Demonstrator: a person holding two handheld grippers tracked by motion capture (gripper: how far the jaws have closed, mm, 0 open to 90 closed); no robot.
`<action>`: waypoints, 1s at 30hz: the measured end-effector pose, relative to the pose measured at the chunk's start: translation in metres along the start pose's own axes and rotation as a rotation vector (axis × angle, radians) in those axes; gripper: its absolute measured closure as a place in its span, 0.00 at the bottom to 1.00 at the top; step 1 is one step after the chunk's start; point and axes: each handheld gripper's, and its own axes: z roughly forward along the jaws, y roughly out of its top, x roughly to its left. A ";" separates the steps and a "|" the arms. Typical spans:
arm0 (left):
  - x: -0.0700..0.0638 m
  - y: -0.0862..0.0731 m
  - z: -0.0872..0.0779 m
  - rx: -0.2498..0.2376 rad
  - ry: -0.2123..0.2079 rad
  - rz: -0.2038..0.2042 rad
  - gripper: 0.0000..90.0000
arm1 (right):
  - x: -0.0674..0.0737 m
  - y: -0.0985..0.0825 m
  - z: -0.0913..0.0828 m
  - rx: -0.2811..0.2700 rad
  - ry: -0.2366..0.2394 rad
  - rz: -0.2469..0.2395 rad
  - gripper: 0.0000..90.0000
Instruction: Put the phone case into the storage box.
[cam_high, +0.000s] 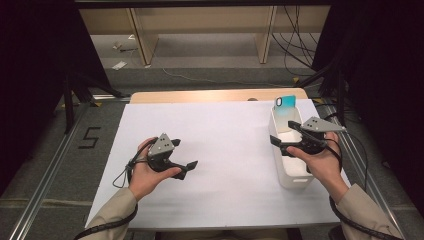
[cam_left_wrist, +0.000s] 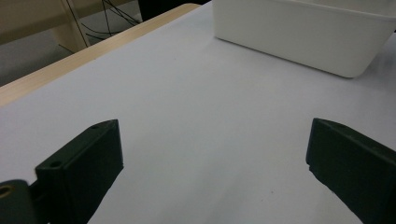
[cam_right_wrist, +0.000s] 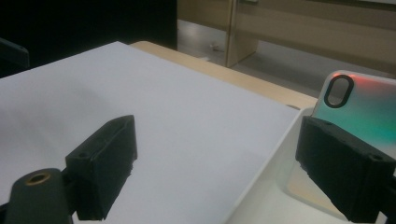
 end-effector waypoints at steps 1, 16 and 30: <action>0.000 0.000 0.000 0.001 0.000 0.001 0.04 | 0.001 0.000 0.000 0.001 0.003 0.001 0.15; 0.001 0.000 0.000 0.001 0.001 0.003 0.04 | 0.005 -0.006 -0.011 -0.006 0.008 0.000 0.16; 0.001 0.000 -0.001 -0.001 0.005 0.001 0.04 | 0.006 -0.010 -0.018 -0.015 0.027 -0.011 0.16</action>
